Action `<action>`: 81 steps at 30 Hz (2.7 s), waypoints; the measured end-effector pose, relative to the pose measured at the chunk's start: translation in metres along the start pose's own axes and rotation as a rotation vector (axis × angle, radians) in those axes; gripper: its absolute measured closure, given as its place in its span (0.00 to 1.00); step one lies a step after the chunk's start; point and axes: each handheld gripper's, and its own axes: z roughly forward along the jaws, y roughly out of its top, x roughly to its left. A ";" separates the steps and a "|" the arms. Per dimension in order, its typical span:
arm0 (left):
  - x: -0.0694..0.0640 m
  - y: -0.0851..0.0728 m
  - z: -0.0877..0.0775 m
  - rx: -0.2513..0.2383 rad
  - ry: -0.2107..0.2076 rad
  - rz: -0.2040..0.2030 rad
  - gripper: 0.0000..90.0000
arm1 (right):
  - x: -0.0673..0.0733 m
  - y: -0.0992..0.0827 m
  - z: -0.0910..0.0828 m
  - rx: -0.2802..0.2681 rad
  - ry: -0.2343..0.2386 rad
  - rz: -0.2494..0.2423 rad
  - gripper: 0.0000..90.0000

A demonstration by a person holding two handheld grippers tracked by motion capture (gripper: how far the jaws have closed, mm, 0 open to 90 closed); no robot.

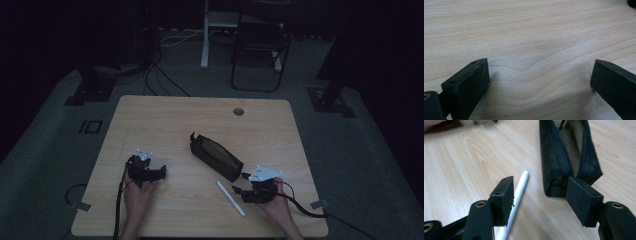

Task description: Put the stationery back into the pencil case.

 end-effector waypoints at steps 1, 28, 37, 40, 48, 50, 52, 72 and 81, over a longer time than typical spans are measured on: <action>0.000 0.000 0.000 0.000 0.000 0.000 0.03 | 0.001 -0.002 0.000 0.001 0.003 0.000 0.43; 0.000 0.000 0.000 0.000 0.000 0.000 0.03 | 0.024 -0.013 0.038 0.122 0.033 -0.097 0.67; 0.000 0.000 0.000 0.000 0.000 0.000 0.03 | 0.024 -0.015 0.043 0.172 0.016 -0.111 0.86; 0.000 0.000 0.000 0.000 0.000 0.000 0.03 | 0.023 -0.015 0.042 0.176 0.020 -0.114 0.87; 0.000 0.000 0.000 0.001 0.000 0.001 0.03 | 0.017 -0.017 0.042 0.161 0.053 -0.083 0.87; 0.000 0.000 0.000 0.000 0.000 0.000 0.03 | 0.017 -0.017 0.042 0.164 0.052 -0.087 0.87; 0.000 0.000 0.000 0.000 0.000 0.000 0.03 | 0.018 -0.017 0.042 0.165 0.050 -0.090 0.87; 0.000 0.000 0.000 0.000 0.000 -0.001 0.03 | 0.017 -0.013 0.034 0.156 0.068 -0.093 0.88; 0.000 0.000 0.000 0.000 0.000 0.000 0.03 | 0.016 -0.010 0.029 0.146 0.069 -0.096 0.88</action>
